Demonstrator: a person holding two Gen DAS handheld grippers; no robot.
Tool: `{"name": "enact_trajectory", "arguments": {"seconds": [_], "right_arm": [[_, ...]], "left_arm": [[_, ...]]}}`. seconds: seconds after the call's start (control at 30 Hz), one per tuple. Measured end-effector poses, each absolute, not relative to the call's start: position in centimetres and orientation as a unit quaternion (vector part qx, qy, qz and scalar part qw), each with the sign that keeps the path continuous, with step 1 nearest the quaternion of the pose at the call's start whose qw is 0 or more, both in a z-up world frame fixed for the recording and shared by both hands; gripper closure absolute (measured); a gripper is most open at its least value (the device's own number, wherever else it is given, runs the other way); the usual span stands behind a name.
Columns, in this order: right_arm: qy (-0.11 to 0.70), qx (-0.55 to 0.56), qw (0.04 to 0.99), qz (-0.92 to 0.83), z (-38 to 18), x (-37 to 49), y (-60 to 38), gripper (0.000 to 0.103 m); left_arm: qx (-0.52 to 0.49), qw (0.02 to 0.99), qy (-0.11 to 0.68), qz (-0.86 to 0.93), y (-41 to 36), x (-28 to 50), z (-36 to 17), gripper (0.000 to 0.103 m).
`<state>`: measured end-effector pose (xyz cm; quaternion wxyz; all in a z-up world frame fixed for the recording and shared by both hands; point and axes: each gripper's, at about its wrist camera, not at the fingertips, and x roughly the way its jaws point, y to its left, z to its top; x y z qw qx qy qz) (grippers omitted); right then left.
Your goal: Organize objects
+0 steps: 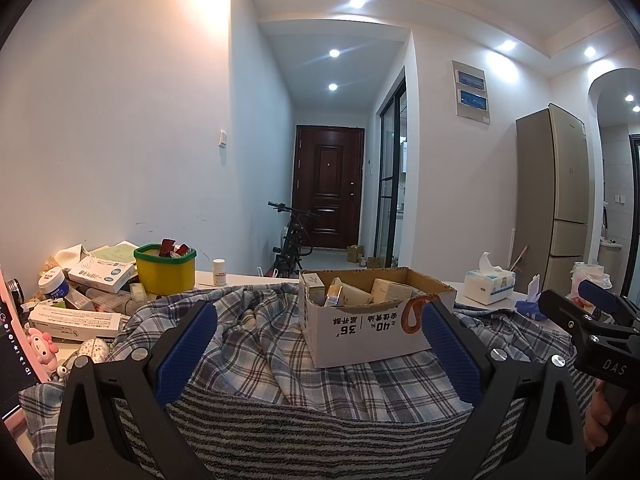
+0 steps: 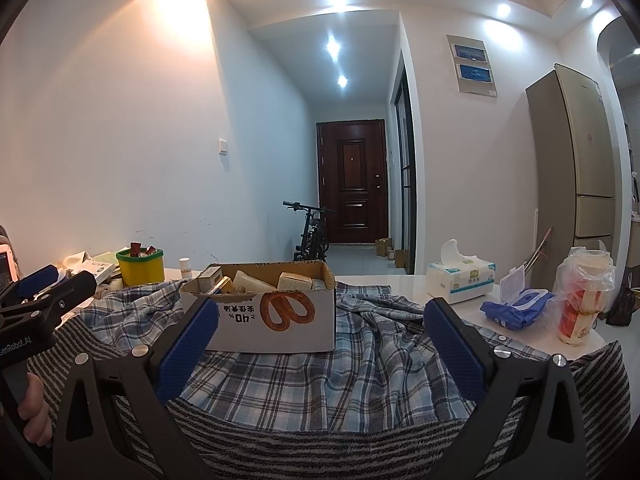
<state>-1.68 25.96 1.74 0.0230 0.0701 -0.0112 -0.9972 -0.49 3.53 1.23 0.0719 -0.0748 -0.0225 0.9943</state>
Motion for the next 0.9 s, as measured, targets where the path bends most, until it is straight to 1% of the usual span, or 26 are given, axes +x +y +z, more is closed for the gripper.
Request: {"name": "enact_trajectory", "arguments": {"seconds": [0.9], "right_arm": [[-0.013,0.073,0.022,-0.997,1.6,-1.84,26.04,0.0]], "left_arm": [[-0.072,0.071,-0.023,0.995,3.54,-0.42,1.14,0.0]]}}
